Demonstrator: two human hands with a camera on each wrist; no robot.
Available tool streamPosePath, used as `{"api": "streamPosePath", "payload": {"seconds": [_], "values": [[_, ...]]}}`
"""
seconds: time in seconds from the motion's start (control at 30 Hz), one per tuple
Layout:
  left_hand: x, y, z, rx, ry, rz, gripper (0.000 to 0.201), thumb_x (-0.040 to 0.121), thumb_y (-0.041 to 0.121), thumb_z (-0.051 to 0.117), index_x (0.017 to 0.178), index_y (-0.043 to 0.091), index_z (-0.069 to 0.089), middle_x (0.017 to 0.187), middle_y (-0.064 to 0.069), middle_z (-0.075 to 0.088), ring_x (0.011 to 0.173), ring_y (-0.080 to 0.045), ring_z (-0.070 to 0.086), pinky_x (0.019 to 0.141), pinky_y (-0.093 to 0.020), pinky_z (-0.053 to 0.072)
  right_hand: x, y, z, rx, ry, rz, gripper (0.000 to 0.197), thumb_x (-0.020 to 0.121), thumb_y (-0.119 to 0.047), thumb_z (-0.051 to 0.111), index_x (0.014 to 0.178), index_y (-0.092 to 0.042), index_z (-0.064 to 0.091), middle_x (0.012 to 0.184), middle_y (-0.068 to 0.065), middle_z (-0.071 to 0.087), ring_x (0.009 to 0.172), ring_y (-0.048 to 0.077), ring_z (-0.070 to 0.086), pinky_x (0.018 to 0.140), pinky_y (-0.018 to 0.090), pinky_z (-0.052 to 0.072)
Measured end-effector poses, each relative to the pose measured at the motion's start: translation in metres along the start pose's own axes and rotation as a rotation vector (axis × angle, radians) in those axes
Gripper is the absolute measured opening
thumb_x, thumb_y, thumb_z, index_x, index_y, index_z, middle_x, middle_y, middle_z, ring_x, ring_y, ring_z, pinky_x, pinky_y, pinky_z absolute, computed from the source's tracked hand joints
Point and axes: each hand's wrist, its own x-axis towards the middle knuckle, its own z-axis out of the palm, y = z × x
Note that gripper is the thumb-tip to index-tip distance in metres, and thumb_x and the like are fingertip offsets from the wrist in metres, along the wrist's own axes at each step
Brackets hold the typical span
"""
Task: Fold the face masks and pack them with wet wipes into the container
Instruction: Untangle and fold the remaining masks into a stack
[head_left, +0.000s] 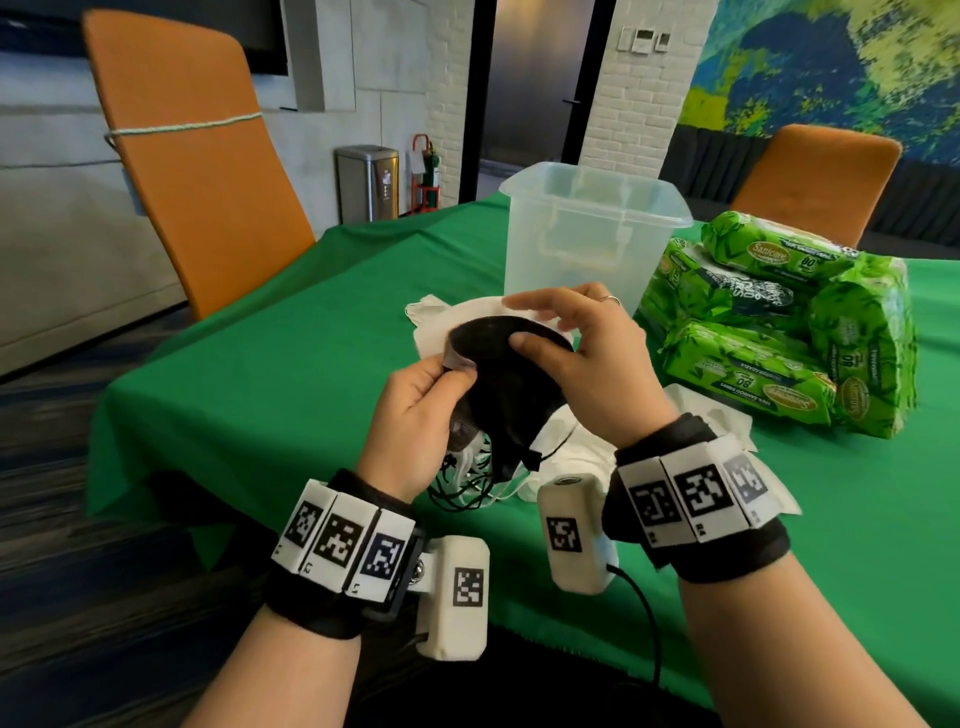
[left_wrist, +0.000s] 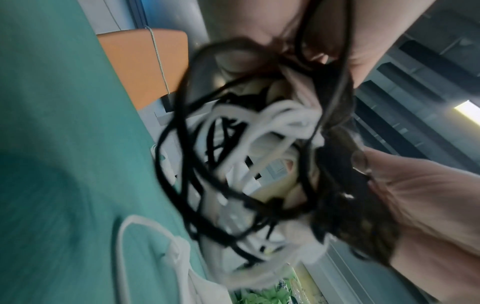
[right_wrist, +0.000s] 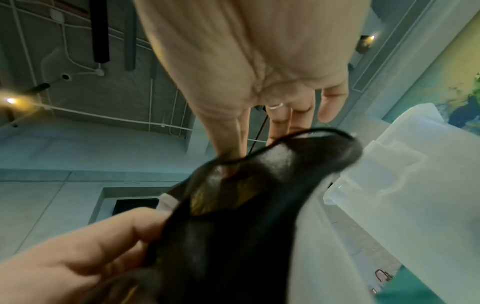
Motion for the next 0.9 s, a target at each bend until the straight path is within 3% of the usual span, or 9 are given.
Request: {"api": "streamPosePath", "payload": {"seconds": [0.1, 0.2, 0.33, 0.4, 0.53, 0.63, 0.73, 0.83, 0.9], "values": [[-0.002, 0.006, 0.002, 0.04, -0.028, 0.016, 0.028, 0.083, 0.018, 0.052, 0.063, 0.021, 0.071, 0.062, 0.013, 0.066, 0.064, 0.002, 0.057, 0.06, -0.013, 0.043, 0.002, 0.002, -0.003, 0.017, -0.024, -0.029, 0.018, 0.074, -0.023, 0.074, 0.077, -0.036, 0.062, 0.082, -0.005, 0.052, 0.087, 0.021, 0.052, 0.087, 0.051, 0.041], [-0.007, 0.013, 0.004, 0.087, 0.11, 0.016, 0.038, 0.095, 0.013, 0.049, 0.058, 0.02, 0.048, 0.05, 0.007, 0.054, 0.049, 0.007, 0.049, 0.054, -0.006, 0.036, 0.001, 0.004, -0.01, 0.056, -0.087, -0.044, 0.021, 0.075, -0.018, 0.074, 0.07, -0.031, 0.059, 0.071, -0.009, 0.06, 0.072, 0.01, 0.055, 0.079, 0.036, 0.046], [-0.006, 0.009, 0.001, 0.184, 0.014, 0.077, 0.058, 0.069, 0.062, 0.053, 0.054, 0.008, 0.04, 0.052, -0.008, 0.03, 0.052, -0.013, 0.03, 0.052, -0.031, 0.026, 0.002, 0.004, -0.018, -0.071, -0.095, -0.081, 0.005, 0.077, -0.017, 0.072, 0.078, -0.021, 0.069, 0.068, -0.003, 0.063, 0.07, 0.016, 0.059, 0.071, 0.026, 0.045], [-0.003, 0.002, 0.002, 0.211, -0.001, 0.029, 0.062, 0.06, 0.064, 0.062, 0.064, 0.002, 0.06, 0.057, -0.026, 0.052, 0.058, -0.016, 0.044, 0.055, -0.037, 0.039, 0.003, 0.001, -0.021, -0.138, -0.074, -0.132, 0.006, 0.076, -0.018, 0.073, 0.081, -0.018, 0.073, 0.072, -0.001, 0.069, 0.071, 0.014, 0.063, 0.074, 0.025, 0.047], [-0.005, -0.003, 0.005, 0.288, -0.005, 0.037, 0.042, 0.064, 0.052, 0.066, 0.068, 0.011, 0.068, 0.064, -0.002, 0.067, 0.061, -0.007, 0.056, 0.062, -0.032, 0.047, 0.006, -0.004, -0.024, -0.055, -0.144, -0.16, 0.01, 0.076, -0.016, 0.073, 0.085, -0.018, 0.074, 0.072, -0.011, 0.065, 0.062, -0.008, 0.055, 0.066, 0.005, 0.039], [-0.006, -0.003, 0.005, 0.281, -0.034, 0.062, 0.062, 0.067, 0.058, 0.059, 0.07, -0.004, 0.066, 0.061, -0.01, 0.06, 0.059, -0.011, 0.049, 0.056, -0.034, 0.043, 0.008, 0.0, -0.024, -0.097, -0.144, -0.138, 0.01, 0.073, -0.021, 0.075, 0.082, -0.019, 0.073, 0.067, -0.015, 0.06, 0.063, 0.001, 0.052, 0.066, 0.018, 0.038], [-0.008, -0.003, 0.005, 0.257, -0.029, 0.066, 0.06, 0.068, 0.058, 0.057, 0.072, 0.0, 0.069, 0.071, -0.021, 0.068, 0.064, -0.014, 0.055, 0.062, -0.045, 0.05, 0.01, 0.005, -0.023, -0.084, -0.131, -0.138, 0.014, 0.07, -0.027, 0.077, 0.069, -0.029, 0.063, 0.071, -0.016, 0.056, 0.072, 0.01, 0.054, 0.075, 0.031, 0.04], [-0.008, -0.001, 0.005, 0.255, -0.009, 0.071, 0.045, 0.067, 0.056, 0.058, 0.073, 0.014, 0.072, 0.075, -0.008, 0.073, 0.068, -0.014, 0.064, 0.065, -0.041, 0.053, 0.015, 0.009, -0.021, -0.01, -0.217, -0.104, 0.025, 0.073, -0.028, 0.075, 0.067, -0.036, 0.052, 0.092, 0.001, 0.063, 0.093, 0.017, 0.057, 0.086, 0.034, 0.041], [-0.006, -0.002, 0.004, 0.245, -0.006, 0.088, 0.032, 0.069, 0.051, 0.059, 0.086, 0.026, 0.071, 0.084, 0.006, 0.074, 0.08, -0.01, 0.068, 0.074, -0.034, 0.054, 0.022, 0.014, -0.019, 0.09, -0.317, -0.075, 0.023, 0.076, -0.021, 0.074, 0.069, -0.03, 0.053, 0.081, 0.001, 0.063, 0.079, 0.013, 0.055, 0.076, 0.031, 0.041]]}}
